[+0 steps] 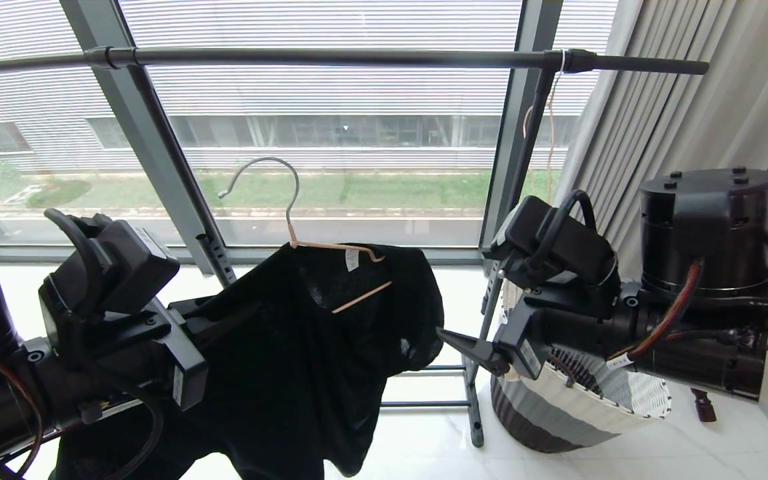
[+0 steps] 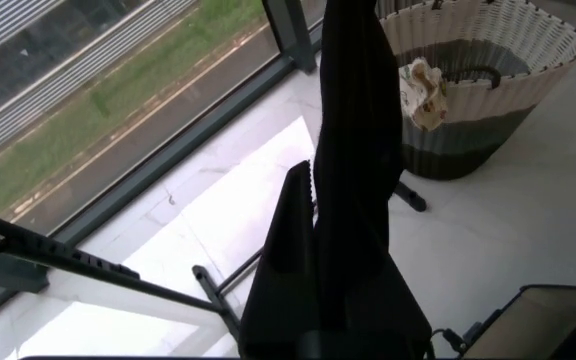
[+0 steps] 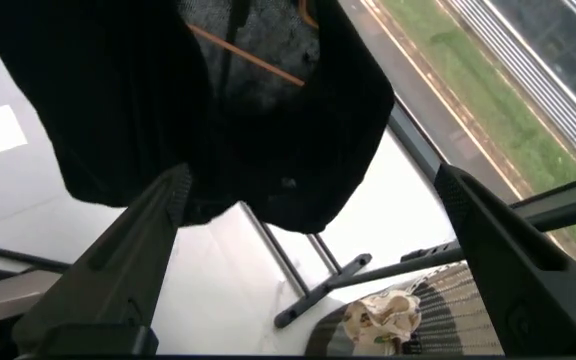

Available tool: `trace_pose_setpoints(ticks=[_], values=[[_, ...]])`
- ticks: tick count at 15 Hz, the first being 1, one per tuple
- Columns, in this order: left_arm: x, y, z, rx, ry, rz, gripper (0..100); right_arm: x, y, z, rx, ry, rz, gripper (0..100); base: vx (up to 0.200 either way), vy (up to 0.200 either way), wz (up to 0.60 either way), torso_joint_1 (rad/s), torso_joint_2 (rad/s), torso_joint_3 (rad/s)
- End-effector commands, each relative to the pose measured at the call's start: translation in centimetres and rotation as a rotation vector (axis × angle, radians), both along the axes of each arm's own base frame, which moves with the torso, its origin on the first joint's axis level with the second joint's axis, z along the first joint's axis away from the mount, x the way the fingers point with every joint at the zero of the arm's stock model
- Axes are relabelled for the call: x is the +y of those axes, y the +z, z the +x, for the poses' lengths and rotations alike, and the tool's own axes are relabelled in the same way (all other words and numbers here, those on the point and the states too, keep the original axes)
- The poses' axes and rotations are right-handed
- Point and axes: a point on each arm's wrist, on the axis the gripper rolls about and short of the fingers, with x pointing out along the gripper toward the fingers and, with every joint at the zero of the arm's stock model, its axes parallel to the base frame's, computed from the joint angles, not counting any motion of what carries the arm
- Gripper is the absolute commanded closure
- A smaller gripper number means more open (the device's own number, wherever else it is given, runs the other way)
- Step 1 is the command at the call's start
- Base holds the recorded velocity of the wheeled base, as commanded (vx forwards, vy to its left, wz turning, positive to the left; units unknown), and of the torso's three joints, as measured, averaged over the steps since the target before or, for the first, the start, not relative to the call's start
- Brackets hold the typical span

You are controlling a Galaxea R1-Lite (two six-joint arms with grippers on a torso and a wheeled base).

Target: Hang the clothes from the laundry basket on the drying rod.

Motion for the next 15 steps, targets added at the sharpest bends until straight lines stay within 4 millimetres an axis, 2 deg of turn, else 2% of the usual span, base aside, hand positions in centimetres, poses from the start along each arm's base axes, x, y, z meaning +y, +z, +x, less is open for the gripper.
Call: trace_pose_setpoints(ticks=[1,3,5,7,9,12,15], values=[[0.0,0.1,-0.1,-0.007,-0.006,-0.002,100,-0.3,0.3,0.0,-0.007,-0.006,0.008,0,0.0,0.0,0.0,0.0,0.0,0.0],[-0.1,0.3,-0.2,-0.014,-0.012,-0.006,100,-0.4,-0.3,0.0,0.003,-0.012,-0.012,0,0.0,0.0,0.0,0.0,0.0,0.0],[-0.2,1.3,-0.2,-0.048,-0.026,-0.019,100,-0.4,-2.6,0.5,0.038,-0.065,-0.078,0,0.0,0.0,0.0,0.0,0.0,0.0],[-0.6,2.3,-0.7,-0.086,-0.058,-0.036,100,-0.6,-4.9,1.7,0.052,-0.145,-0.121,0,0.0,0.0,0.0,0.0,0.0,0.0],[-1.1,2.8,-1.6,-0.116,-0.106,-0.049,100,0.1,-6.7,4.0,0.025,-0.249,-0.121,0,0.0,0.0,0.0,0.0,0.0,0.0],[-1.2,3.2,-2.3,-0.138,-0.127,-0.058,100,-0.2,-8.2,6.2,0.018,-0.336,-0.123,0,0.0,0.0,0.0,0.0,0.0,0.0],[-1.1,3.2,-2.7,-0.14,-0.135,-0.058,100,-0.8,-8.4,7.7,-0.012,-0.382,-0.082,0,0.0,0.0,0.0,0.0,0.0,0.0]])
